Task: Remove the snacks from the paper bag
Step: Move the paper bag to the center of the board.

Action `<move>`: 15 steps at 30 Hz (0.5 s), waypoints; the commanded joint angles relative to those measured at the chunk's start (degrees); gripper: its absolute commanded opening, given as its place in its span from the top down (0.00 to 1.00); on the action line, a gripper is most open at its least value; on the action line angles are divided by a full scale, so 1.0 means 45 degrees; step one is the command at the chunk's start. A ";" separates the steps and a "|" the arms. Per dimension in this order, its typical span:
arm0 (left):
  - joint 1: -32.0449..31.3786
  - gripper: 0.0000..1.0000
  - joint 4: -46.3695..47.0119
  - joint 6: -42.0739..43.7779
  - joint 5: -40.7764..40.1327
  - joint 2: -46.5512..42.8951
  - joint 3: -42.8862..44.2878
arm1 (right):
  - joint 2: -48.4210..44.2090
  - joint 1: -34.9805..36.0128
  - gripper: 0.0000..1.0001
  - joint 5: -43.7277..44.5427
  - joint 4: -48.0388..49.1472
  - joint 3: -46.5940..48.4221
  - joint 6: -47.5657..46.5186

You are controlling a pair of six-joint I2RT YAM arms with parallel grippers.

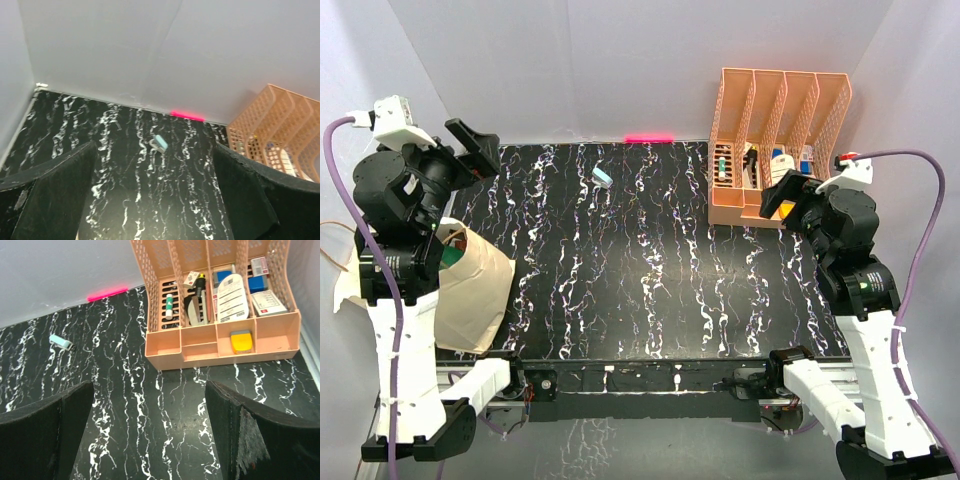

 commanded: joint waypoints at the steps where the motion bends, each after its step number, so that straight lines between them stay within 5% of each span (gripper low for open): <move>1: 0.0198 0.02 -0.1336 0.0668 -0.2159 -0.0239 0.0694 | -0.0066 0.0008 0.02 -0.1009 0.0413 0.0135 0.0310; 8: 0.0274 0.02 -0.2415 0.1197 -0.5303 -0.0727 0.0164 | 0.0177 0.0303 0.02 -0.1838 0.0728 0.0191 0.0386; 15: -0.0004 0.02 -0.4274 -0.1419 -0.6273 -0.1737 -0.0922 | 0.0391 0.0375 0.02 -0.2482 0.0920 0.0062 0.0573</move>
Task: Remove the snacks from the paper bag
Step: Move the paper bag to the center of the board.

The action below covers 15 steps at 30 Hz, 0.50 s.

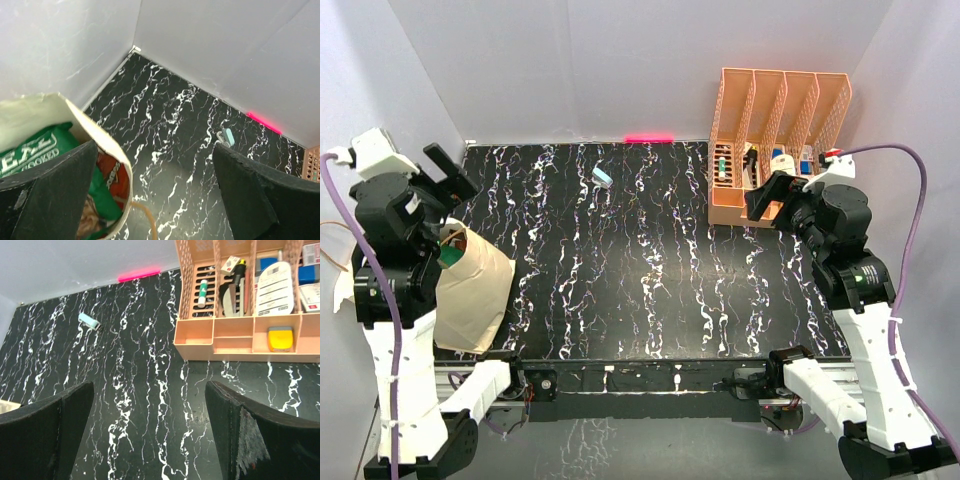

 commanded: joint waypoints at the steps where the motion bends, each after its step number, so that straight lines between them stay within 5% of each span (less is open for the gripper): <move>1: -0.0200 0.02 -0.1488 -0.1668 -0.1193 -0.0606 -0.0418 | -0.0088 0.0071 0.02 -0.0622 0.0828 -0.0009 0.0264; 7: -0.0695 0.02 -0.3098 -0.4016 -0.1108 -0.1334 -0.0469 | -0.0195 0.0078 0.02 -0.1076 0.1006 -0.0436 0.0287; 15: -0.1671 0.03 -0.4058 -0.3016 -0.0170 -0.2065 -0.1301 | -0.0006 0.0091 0.02 -0.1495 0.1039 -0.0341 0.0228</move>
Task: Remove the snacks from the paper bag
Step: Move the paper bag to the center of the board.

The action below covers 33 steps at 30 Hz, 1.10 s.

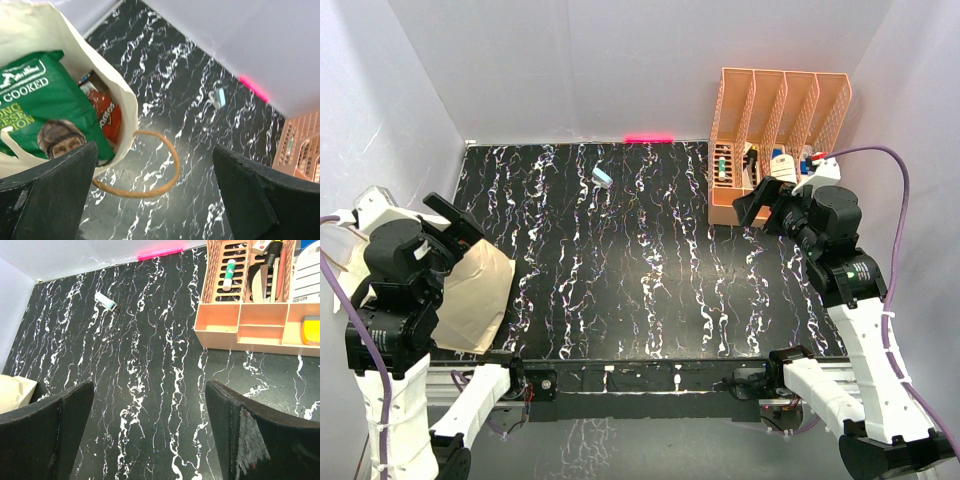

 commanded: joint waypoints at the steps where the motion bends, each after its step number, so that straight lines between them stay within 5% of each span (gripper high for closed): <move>1: -0.0564 0.03 -0.0797 0.0564 0.0784 -0.0435 -0.0582 | -0.0113 0.0044 0.02 -0.0286 0.0684 0.0367 0.0020; 8: -0.1143 0.07 -0.0485 0.2269 0.2895 -0.0670 -0.1209 | -0.0319 0.0043 0.02 -0.0325 0.0698 0.0168 0.0022; 20: -0.1807 0.65 -0.0525 0.3182 0.1647 -0.0332 -0.0932 | -0.0343 0.0038 0.02 -0.0528 0.0787 -0.0149 0.0145; 33: -0.1903 0.88 0.0003 0.3434 0.1872 -0.0045 -0.1127 | -0.0449 0.0043 0.02 -0.0493 0.0683 -0.0265 0.0175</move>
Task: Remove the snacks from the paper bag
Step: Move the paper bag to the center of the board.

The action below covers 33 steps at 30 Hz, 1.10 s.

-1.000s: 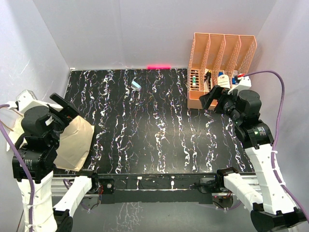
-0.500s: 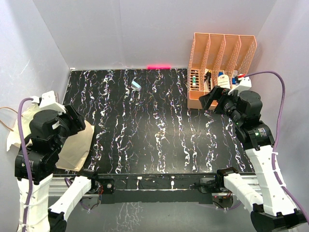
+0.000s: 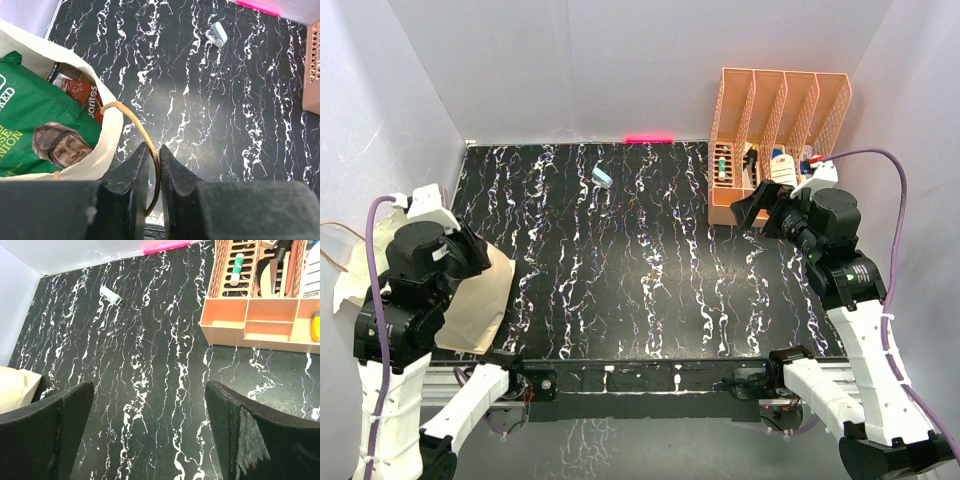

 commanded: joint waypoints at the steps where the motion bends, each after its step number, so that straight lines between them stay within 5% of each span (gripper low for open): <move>1: -0.0069 0.90 0.0598 0.0313 0.0484 0.0258 0.0113 | -0.0264 0.0037 0.02 -0.0074 0.0670 -0.0003 0.0133; 6: -0.0068 1.00 0.2050 0.0398 0.3174 0.0941 0.0490 | -0.0274 0.0038 0.02 -0.0085 0.0609 -0.0033 0.0130; 19: -0.0068 1.00 0.7275 -0.1431 1.0574 0.2556 0.0136 | -0.0545 0.0041 0.02 0.0187 0.0420 -0.0120 0.0069; 27: -0.0154 1.00 1.2062 -0.4856 1.2286 0.3147 -0.1068 | -0.0555 0.0032 0.02 0.0189 0.0426 -0.0140 0.0103; 33: -0.1933 1.00 1.3829 -0.5437 1.1366 0.4070 -0.1100 | -0.0548 0.0037 0.02 0.0191 0.0391 -0.0110 0.0135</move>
